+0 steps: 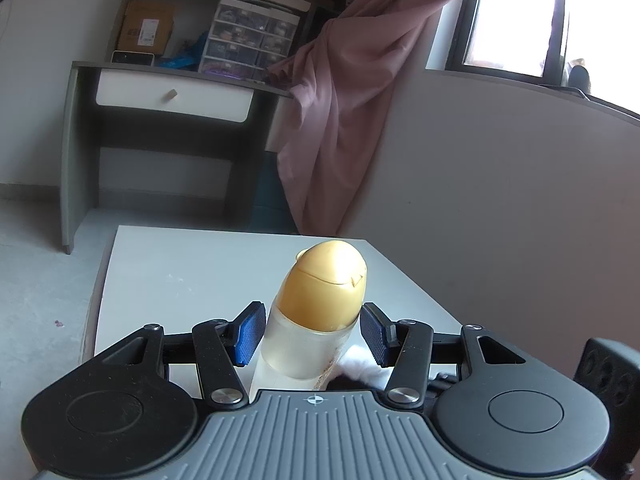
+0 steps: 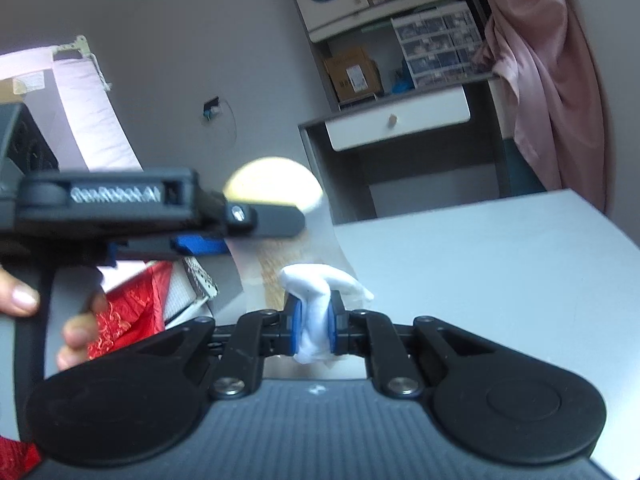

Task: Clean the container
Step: 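Wipe the bottle's base and lower side with the cloth, right gripper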

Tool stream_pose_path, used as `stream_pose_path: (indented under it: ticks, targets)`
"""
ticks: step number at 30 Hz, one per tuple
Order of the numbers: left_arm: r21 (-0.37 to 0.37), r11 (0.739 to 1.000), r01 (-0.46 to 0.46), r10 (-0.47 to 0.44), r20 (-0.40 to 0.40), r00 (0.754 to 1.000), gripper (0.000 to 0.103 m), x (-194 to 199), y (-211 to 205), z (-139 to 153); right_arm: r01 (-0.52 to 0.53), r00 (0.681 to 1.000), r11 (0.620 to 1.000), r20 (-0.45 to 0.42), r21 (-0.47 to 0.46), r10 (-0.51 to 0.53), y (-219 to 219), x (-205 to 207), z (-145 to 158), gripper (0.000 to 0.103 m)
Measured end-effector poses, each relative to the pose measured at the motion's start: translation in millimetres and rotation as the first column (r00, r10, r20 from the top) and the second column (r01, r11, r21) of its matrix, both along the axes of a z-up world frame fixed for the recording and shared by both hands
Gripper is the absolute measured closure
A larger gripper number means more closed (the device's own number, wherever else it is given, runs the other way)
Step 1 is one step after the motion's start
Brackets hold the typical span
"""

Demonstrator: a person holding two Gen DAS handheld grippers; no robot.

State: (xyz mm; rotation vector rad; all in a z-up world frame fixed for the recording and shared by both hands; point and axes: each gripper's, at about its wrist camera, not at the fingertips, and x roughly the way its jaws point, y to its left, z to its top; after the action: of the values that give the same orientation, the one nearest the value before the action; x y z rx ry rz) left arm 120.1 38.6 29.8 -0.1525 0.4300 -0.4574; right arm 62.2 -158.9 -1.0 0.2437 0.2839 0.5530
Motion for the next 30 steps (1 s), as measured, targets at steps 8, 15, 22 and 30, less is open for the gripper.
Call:
stream_pose_path:
  ticks: [8, 15, 22, 30]
  targets:
    - [0.001, 1.0, -0.002, 0.002, -0.008, 1.0, 0.05, 0, -1, -1, 0.02, 1.0, 1.0, -0.018, 0.016, -0.02, -6, 9, 0, 0.091]
    - [0.0, 1.0, -0.001, 0.001, -0.009, 1.0, 0.05, -1, -1, -2, 0.006, 0.996, 1.0, -0.087, -0.013, -0.007, -3, 13, -17, 0.091]
    - [0.004, 1.0, -0.001, 0.001, -0.008, 1.0, 0.05, -1, -2, -2, 0.001, 0.994, 1.0, -0.108, -0.023, -0.003, -1, 15, -20, 0.091]
    - [0.007, 1.0, 0.0, 0.0, -0.007, 1.0, 0.05, -2, -3, 1, 0.029, 0.999, 1.0, -0.029, 0.007, -0.029, -5, 8, -1, 0.091]
